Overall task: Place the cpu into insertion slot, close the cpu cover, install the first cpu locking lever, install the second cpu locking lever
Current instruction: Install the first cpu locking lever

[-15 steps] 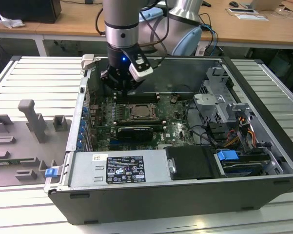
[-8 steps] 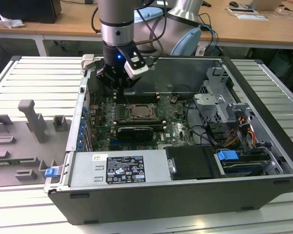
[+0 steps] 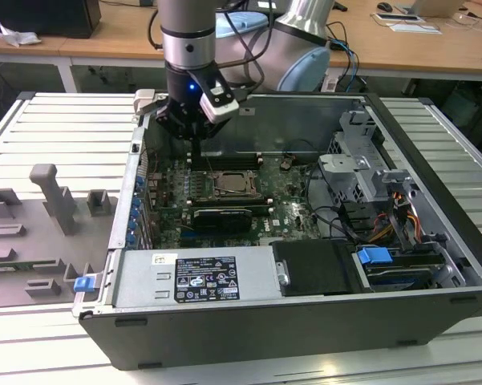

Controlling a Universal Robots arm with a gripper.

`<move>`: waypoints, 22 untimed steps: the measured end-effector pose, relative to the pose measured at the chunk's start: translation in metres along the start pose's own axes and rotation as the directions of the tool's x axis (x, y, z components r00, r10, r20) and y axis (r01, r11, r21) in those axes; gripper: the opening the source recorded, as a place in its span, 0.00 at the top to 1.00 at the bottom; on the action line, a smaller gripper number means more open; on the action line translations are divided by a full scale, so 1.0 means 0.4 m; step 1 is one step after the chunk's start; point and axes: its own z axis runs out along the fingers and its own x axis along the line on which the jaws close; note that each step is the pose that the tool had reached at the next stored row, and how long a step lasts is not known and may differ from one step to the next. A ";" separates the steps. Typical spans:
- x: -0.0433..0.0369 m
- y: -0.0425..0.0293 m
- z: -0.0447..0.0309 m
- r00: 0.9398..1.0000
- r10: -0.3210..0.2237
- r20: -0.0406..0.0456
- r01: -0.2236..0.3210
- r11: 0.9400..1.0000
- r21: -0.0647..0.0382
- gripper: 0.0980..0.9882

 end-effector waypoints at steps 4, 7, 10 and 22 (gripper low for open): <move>-0.007 0.014 0.000 1.000 0.000 0.000 0.000 1.000 0.000 0.99; -0.030 0.016 0.001 1.000 0.000 0.000 0.000 1.000 0.000 0.99; -0.066 0.016 0.003 1.000 0.000 0.000 0.000 1.000 0.000 0.99; -0.152 0.009 0.016 1.000 0.002 0.001 -0.002 0.997 -0.073 0.99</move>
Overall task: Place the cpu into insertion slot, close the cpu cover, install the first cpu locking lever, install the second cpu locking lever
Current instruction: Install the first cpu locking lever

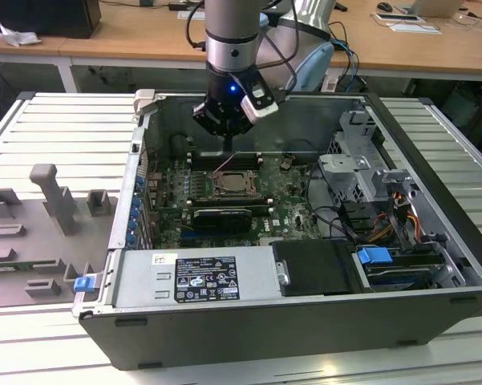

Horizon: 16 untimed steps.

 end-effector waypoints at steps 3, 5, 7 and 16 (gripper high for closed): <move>0.000 -0.001 0.014 1.000 0.002 0.000 -0.002 1.000 0.001 0.99; 0.000 -0.002 0.021 1.000 0.002 0.000 -0.002 1.000 0.001 0.99; -0.001 -0.003 0.026 1.000 0.002 0.000 -0.002 1.000 0.001 0.99; -0.019 -0.006 0.049 1.000 0.002 0.000 -0.002 1.000 0.005 0.99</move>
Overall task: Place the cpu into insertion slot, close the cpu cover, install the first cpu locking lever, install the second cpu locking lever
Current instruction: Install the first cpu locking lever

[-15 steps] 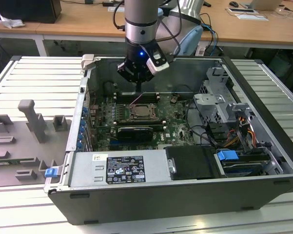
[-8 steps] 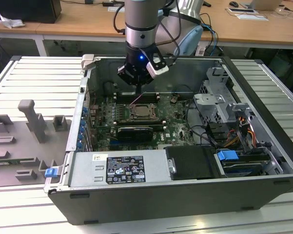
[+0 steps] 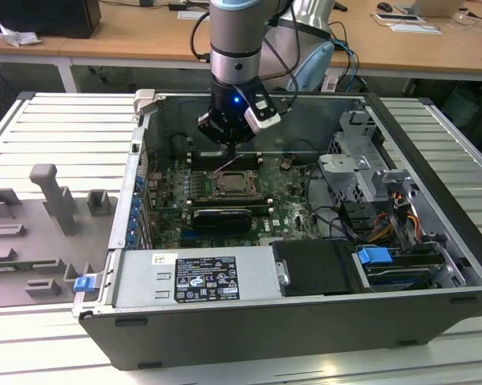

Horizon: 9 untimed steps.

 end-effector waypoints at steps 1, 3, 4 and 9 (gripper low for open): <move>-0.007 -0.001 0.004 1.000 0.000 0.000 0.000 1.000 0.000 0.99; -0.015 -0.001 0.008 1.000 0.000 0.000 0.000 1.000 0.000 0.99; -0.017 -0.001 0.010 1.000 0.000 0.000 0.000 1.000 0.000 0.99; -0.025 -0.003 0.017 1.000 0.000 0.000 0.000 1.000 0.000 0.99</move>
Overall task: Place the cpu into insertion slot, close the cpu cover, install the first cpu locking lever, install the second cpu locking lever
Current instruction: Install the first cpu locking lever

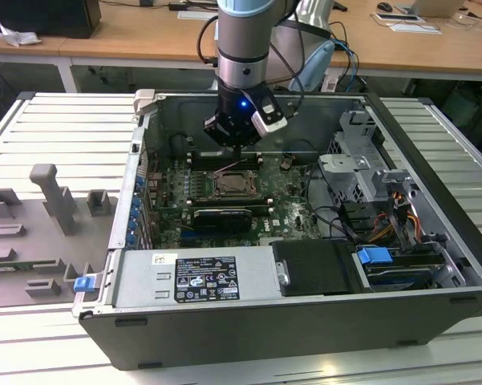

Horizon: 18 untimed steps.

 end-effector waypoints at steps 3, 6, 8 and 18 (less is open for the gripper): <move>-0.002 -0.001 0.008 1.000 0.000 0.000 0.000 1.000 0.000 0.99; -0.009 -0.002 0.016 1.000 0.000 0.000 0.000 1.000 0.000 0.99; -0.014 -0.002 0.021 1.000 0.000 0.000 0.000 1.000 0.000 0.99; -0.025 -0.004 0.039 1.000 0.000 0.000 0.000 1.000 0.002 0.99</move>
